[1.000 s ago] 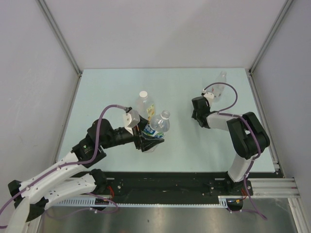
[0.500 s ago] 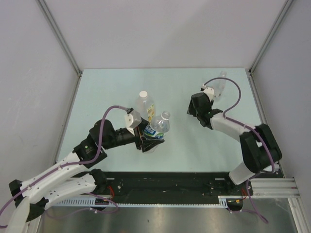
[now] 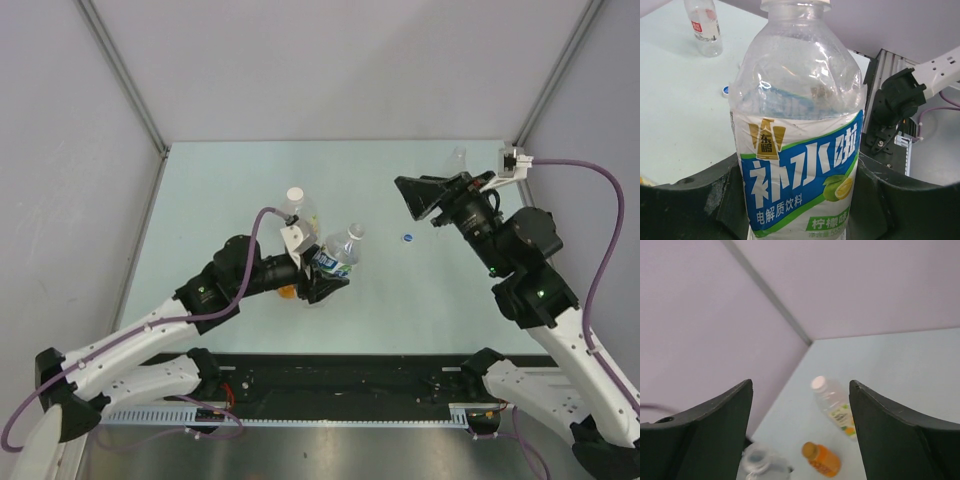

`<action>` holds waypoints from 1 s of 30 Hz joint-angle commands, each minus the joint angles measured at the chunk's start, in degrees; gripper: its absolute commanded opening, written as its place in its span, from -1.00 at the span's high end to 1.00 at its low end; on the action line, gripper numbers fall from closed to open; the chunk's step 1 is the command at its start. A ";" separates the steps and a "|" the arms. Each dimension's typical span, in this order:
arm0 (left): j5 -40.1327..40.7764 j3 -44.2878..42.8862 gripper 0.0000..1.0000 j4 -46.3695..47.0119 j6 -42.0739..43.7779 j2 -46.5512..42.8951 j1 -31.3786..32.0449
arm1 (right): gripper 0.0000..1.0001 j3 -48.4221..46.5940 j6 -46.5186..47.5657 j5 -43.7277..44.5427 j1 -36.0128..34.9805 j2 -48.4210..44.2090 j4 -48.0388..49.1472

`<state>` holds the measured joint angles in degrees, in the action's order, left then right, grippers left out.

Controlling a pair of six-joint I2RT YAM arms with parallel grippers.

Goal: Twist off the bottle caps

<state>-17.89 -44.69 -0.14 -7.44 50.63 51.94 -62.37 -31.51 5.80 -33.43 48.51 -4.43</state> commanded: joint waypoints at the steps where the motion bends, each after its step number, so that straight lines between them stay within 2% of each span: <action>1: 1.72 -5.58 1.00 2.87 1.46 2.45 -0.26 | -0.67 -0.38 -4.00 -18.18 0.03 -1.31 -1.02; 2: 1.20 -6.11 1.00 2.95 1.64 2.98 -0.26 | -0.68 -0.39 -4.09 -20.81 -0.23 -1.31 -2.33; 4: 0.49 -7.34 1.00 3.04 1.47 4.30 -0.26 | -0.70 -0.39 -3.22 -20.75 -2.51 -1.49 -4.53; 8: -1.18 -8.22 0.99 3.66 0.76 5.97 -0.26 | -0.71 -0.39 0.74 -14.61 -9.45 -1.67 -9.81; 13: -2.41 -8.75 1.00 4.10 0.32 7.20 0.35 | -0.71 -0.47 2.06 -11.35 -13.85 -0.09 -9.90; 27: -3.55 -8.49 1.00 2.52 1.47 7.20 1.58 | -0.48 -0.39 4.96 -4.15 -14.82 1.32 -8.06; 30: -3.38 -8.40 0.99 2.43 1.73 6.94 1.67 | -0.30 -0.39 5.93 -3.87 -14.73 0.71 -7.79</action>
<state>-20.12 -51.03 1.08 -7.01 58.52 53.17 -62.33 -27.99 -0.71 -47.94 50.24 -14.31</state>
